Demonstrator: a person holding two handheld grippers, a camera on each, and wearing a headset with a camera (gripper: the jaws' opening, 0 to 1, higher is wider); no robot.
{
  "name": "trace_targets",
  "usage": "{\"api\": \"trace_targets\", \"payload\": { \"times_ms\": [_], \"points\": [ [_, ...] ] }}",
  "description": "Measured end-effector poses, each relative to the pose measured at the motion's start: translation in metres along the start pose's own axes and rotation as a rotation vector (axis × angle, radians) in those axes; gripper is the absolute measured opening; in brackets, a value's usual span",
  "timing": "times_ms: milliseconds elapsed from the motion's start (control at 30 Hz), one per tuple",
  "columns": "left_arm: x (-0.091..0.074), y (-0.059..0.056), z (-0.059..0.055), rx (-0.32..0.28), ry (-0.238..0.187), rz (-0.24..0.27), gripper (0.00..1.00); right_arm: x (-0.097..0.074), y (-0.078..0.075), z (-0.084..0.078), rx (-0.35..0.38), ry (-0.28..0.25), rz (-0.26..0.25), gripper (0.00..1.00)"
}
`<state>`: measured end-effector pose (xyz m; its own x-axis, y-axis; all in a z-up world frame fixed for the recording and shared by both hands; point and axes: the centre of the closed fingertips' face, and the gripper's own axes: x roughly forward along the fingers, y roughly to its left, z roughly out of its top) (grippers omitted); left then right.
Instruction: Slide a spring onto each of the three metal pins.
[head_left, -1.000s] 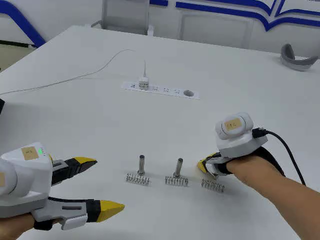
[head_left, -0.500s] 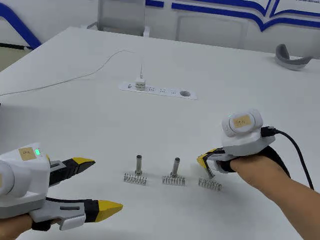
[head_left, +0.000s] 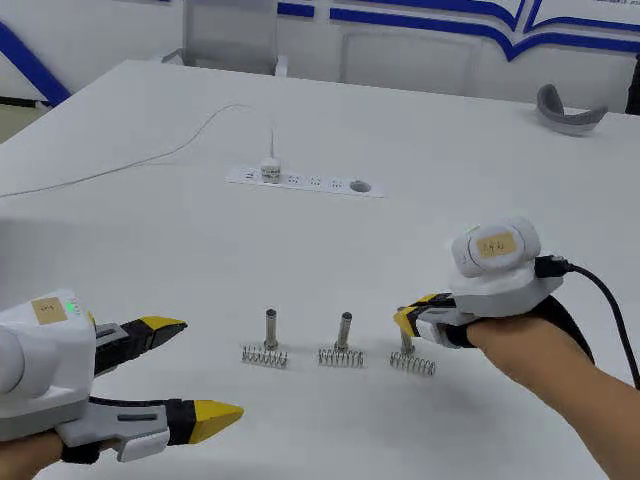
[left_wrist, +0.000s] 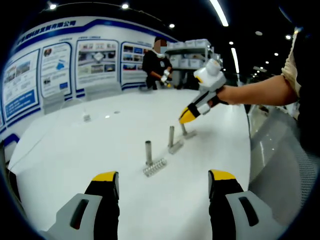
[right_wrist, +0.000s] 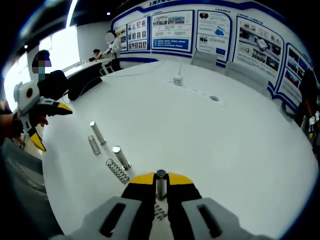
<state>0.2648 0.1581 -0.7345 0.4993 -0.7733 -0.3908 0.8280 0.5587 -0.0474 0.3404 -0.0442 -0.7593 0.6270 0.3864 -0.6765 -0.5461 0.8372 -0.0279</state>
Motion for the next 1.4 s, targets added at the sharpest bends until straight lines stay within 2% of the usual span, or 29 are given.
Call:
{"api": "trace_targets", "payload": {
  "times_ms": [367,1067,1400],
  "points": [
    [-0.001,-0.002,0.002,0.003,-0.004,0.003,0.74,-0.011,0.000,-0.009,0.006,-0.022,-0.008,0.09],
    [-0.003,0.000,0.001,0.001,-0.010,0.012,0.74,-0.012,-0.001,-0.016,-0.026,-0.004,-0.006,0.10],
    [-0.004,0.001,0.000,0.003,-0.004,0.008,0.74,-0.021,0.002,-0.023,-0.047,-0.017,0.007,0.15]
  ]
}}
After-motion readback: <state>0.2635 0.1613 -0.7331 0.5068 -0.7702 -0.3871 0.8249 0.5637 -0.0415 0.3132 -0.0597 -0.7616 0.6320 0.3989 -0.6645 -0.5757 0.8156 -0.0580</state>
